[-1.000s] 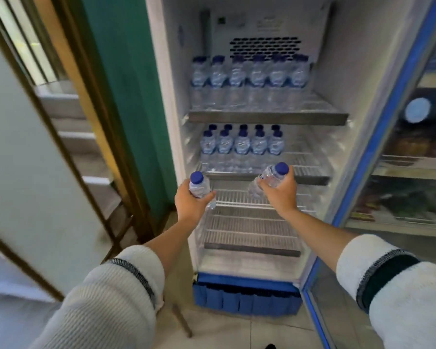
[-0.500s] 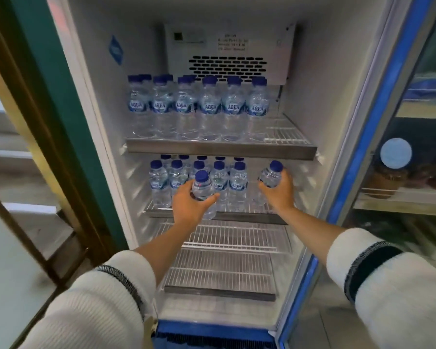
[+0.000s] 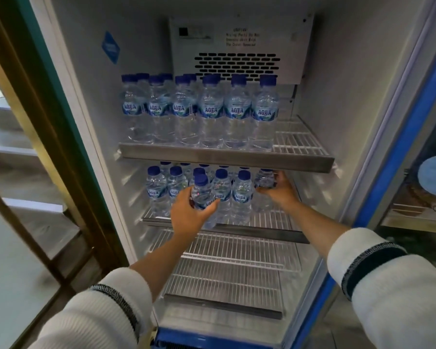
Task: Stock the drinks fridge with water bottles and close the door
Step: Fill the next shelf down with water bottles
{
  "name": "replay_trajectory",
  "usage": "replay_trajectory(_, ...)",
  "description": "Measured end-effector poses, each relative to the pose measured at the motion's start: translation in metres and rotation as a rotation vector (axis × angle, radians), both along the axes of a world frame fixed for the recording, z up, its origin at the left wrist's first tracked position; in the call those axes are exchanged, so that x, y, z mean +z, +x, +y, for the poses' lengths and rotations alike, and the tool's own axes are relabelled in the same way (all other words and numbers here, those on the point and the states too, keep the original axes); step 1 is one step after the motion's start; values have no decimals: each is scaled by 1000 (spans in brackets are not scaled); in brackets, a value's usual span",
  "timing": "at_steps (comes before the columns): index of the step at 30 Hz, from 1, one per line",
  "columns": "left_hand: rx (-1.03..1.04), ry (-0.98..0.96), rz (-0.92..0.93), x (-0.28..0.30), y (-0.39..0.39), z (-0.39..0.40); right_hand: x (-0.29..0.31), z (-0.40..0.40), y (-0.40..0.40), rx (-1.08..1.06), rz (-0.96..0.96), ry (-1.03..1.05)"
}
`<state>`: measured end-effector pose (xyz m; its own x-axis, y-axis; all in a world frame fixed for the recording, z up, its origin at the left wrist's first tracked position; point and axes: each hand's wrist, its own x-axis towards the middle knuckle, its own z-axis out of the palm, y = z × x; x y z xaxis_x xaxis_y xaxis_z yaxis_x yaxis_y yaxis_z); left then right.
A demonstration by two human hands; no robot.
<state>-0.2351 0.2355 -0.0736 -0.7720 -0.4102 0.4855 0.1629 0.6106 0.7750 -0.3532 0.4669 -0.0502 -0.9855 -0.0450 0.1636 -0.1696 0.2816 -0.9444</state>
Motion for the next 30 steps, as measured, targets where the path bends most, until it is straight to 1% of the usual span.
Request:
replay_trajectory(2, 15, -5, -7, 0, -1, 0, 1, 1, -5, 32, -57, -9)
replay_trajectory(5, 21, -32, -4, 1, -2, 1, -8, 3, -12, 16, -110, 20)
replay_trajectory(10, 30, -49, 17, -2, -3, 0, -46, -3, -5, 5, -154, 113)
replay_trajectory(14, 39, -24, 48, -6, -3, 1, -67, -6, -2, -47, -186, 104)
replay_trajectory(18, 63, -27, 66, -9, -4, 2, -69, -3, -3, -75, -143, 114)
replay_trajectory(25, 52, -4, 81, -10, -2, 3, -71, -11, 4, -201, 49, 199)
replay_trajectory(28, 63, -1, 80, -10, -3, 3, -69, -11, 5, -201, 76, 207)
replay_trajectory(30, 61, 4, 81, -11, -3, 3, -69, -9, 5, -165, 54, 195)
